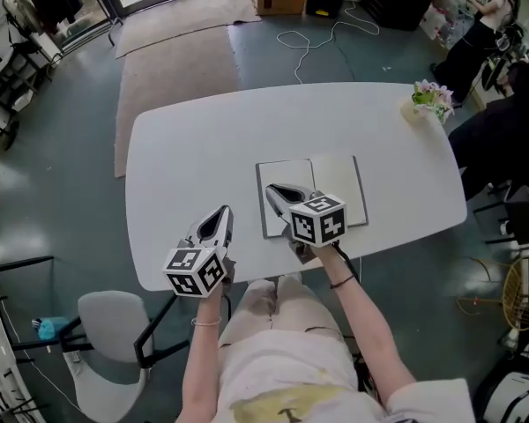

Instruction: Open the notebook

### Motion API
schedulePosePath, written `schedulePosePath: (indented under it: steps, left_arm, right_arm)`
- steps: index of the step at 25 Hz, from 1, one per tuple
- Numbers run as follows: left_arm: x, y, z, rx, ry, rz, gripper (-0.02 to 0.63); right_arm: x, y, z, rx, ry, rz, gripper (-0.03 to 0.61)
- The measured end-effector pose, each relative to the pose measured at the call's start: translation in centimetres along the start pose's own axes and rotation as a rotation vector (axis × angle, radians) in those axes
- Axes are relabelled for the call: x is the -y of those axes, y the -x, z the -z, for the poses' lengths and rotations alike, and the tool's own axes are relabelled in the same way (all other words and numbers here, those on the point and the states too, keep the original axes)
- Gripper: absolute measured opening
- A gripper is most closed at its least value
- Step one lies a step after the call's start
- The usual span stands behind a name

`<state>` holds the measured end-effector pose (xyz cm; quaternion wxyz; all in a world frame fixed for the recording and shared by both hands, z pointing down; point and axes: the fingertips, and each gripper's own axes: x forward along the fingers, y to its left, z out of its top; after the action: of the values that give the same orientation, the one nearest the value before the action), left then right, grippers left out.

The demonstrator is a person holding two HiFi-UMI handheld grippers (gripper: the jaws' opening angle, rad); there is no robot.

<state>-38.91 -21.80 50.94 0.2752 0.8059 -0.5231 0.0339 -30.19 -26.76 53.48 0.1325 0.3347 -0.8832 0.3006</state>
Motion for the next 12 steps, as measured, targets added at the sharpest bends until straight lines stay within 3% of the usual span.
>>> schedulePosePath:
  steps: [5,12]
  left_arm:
    - [2.9,-0.2,-2.7,0.067,-0.073,0.028,0.0]
    - [6.5,0.5,-5.9,0.157,-0.142,0.019,-0.002]
  right_arm:
    - [0.1,5.1,-4.0,0.164,0.001,-0.074,0.021]
    - [1.4,11.8,-8.1,0.327,0.047,-0.093,0.006]
